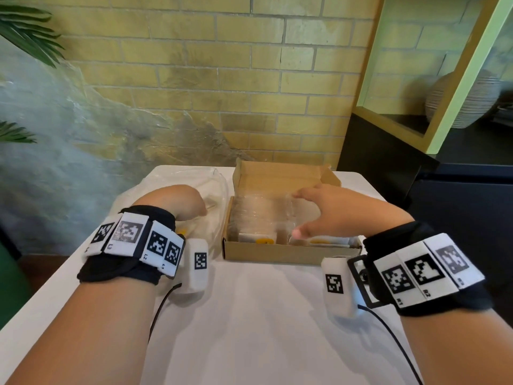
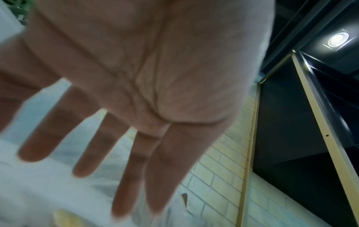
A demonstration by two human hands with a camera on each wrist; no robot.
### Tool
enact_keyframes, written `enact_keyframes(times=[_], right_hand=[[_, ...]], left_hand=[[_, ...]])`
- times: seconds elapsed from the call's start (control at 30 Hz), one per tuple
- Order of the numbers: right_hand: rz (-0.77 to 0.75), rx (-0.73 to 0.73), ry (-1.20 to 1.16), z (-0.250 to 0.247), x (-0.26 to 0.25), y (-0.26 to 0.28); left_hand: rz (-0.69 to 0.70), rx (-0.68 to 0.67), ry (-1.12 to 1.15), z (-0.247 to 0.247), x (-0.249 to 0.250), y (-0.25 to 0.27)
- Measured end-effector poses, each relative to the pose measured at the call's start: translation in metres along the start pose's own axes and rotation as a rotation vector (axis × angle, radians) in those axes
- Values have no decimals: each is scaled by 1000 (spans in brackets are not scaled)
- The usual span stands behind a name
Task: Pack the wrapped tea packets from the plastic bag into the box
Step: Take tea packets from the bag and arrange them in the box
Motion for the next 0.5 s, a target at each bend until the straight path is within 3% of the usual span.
enact_keyframes(times=[0.13, 0.43, 0.5], right_hand=[[28, -69, 37, 6, 1, 1], [-17, -80, 160, -10, -11, 7], [-44, -14, 111, -12, -8, 7]], left_hand=[[-22, -123, -63, 11, -12, -20], [-80, -106, -65, 8, -8, -4], [-87, -109, -65, 8, -10, -4]])
Point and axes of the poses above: each hand's wrist, its own y-axis away from the middle knuckle, its own z-axis out of the palm, x = y × z, the point moved 3 cm from there along -y, towards the middle knuckle, and after that the axes turned 4 degrees about z, right-handed, at the moved point
